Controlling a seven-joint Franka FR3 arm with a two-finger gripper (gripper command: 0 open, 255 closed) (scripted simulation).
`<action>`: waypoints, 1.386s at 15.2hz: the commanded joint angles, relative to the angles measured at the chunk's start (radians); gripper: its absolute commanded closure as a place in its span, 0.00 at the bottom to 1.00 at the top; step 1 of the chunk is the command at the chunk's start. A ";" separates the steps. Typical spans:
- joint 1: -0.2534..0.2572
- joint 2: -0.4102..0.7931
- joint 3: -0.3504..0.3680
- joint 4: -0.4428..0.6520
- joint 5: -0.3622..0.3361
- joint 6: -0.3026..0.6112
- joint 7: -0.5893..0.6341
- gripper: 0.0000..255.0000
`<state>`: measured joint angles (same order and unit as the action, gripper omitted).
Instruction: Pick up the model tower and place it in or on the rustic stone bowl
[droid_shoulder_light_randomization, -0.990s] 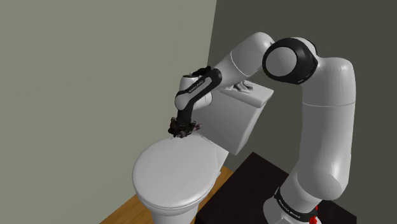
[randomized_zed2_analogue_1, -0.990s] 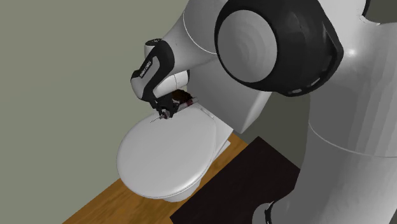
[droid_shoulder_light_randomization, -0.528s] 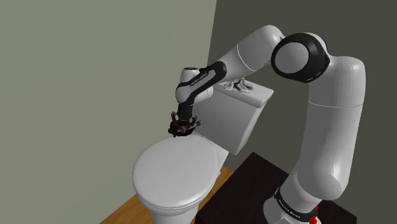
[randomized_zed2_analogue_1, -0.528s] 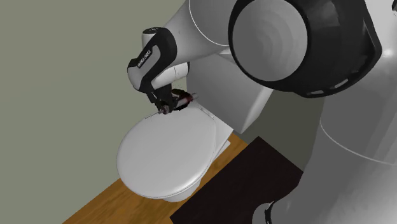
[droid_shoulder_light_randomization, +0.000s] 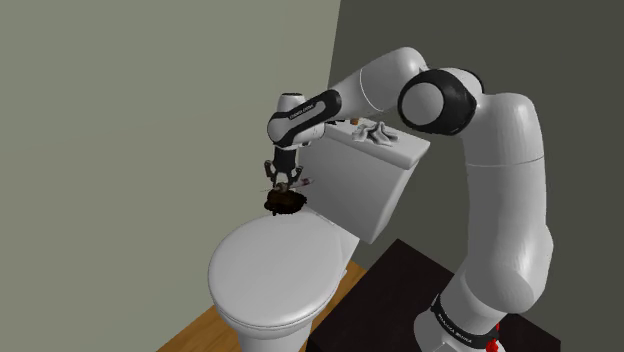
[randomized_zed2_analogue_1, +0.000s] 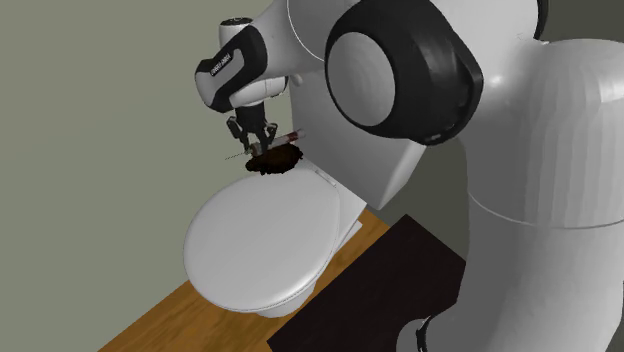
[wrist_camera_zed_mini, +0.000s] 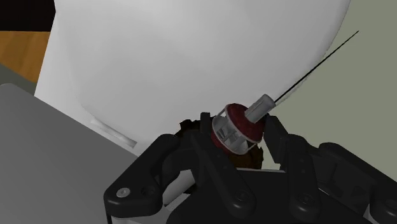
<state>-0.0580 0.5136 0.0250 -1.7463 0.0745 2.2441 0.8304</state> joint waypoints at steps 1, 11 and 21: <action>-0.012 0.064 -0.005 0.114 -0.002 -0.052 -0.013 1.00; -0.040 0.286 -0.013 0.444 -0.005 -0.162 -0.041 1.00; -0.040 0.363 -0.012 0.438 -0.003 -0.079 -0.047 1.00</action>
<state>-0.0976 0.8691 0.0132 -1.3083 0.0713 2.1573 0.7844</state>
